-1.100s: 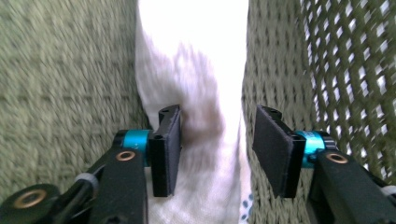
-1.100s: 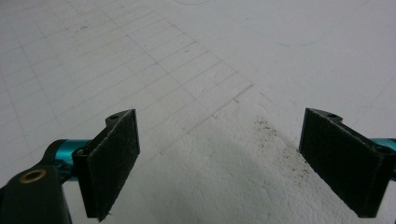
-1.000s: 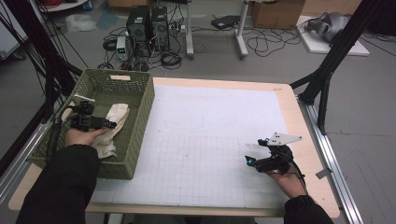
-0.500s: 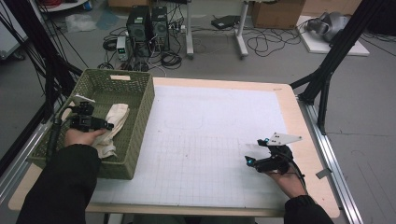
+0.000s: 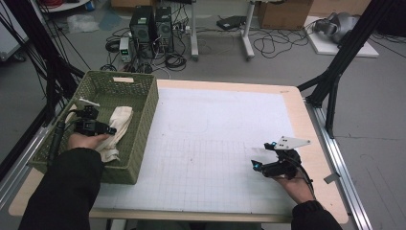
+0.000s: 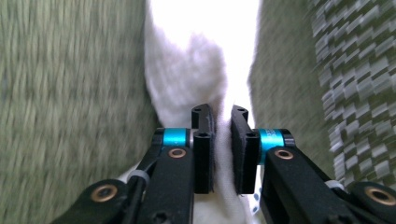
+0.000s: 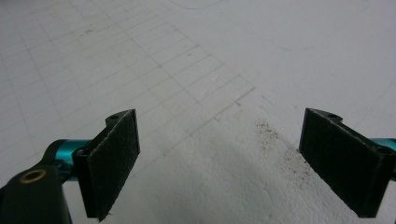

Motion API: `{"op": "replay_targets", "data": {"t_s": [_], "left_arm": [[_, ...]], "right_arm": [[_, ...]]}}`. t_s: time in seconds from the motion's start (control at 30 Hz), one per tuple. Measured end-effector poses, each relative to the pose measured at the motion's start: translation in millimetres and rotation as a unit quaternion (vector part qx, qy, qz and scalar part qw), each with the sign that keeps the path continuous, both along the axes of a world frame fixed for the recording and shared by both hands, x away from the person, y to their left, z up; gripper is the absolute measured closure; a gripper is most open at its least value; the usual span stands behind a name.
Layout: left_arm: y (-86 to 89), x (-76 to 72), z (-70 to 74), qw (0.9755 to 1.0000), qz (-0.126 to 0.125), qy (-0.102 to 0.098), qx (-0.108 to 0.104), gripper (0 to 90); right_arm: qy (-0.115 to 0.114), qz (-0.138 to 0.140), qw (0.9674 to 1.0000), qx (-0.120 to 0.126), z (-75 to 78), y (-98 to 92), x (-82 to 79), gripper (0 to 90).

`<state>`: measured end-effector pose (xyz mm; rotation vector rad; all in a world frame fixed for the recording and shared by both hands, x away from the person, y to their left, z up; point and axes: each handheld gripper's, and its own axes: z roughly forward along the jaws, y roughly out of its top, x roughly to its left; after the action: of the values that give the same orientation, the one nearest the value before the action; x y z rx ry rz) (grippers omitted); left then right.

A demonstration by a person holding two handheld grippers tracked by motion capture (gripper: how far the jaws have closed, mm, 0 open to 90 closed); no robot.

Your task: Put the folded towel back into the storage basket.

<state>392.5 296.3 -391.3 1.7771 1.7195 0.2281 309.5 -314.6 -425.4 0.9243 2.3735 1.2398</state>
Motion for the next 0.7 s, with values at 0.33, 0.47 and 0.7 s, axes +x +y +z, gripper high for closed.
{"op": "replay_targets", "data": {"t_s": [0.33,0.47,0.7], "left_arm": [[2.0,-3.9,11.7,0.9996,0.004,-0.026,0.012,51.3],[4.0,-9.6,21.6,0.9987,-0.016,-0.021,0.044,49.0],[-7.4,-14.5,36.3,0.9898,-0.089,0.021,0.109,49.0]], "right_arm": [[0.000,0.001,1.0000,0.001,0.1,-0.6,0.4,11.7],[0.002,0.001,1.0000,0.001,-0.3,0.1,0.2,11.7],[0.001,0.005,1.0000,-0.002,-1.6,1.9,2.0,11.7]]}}
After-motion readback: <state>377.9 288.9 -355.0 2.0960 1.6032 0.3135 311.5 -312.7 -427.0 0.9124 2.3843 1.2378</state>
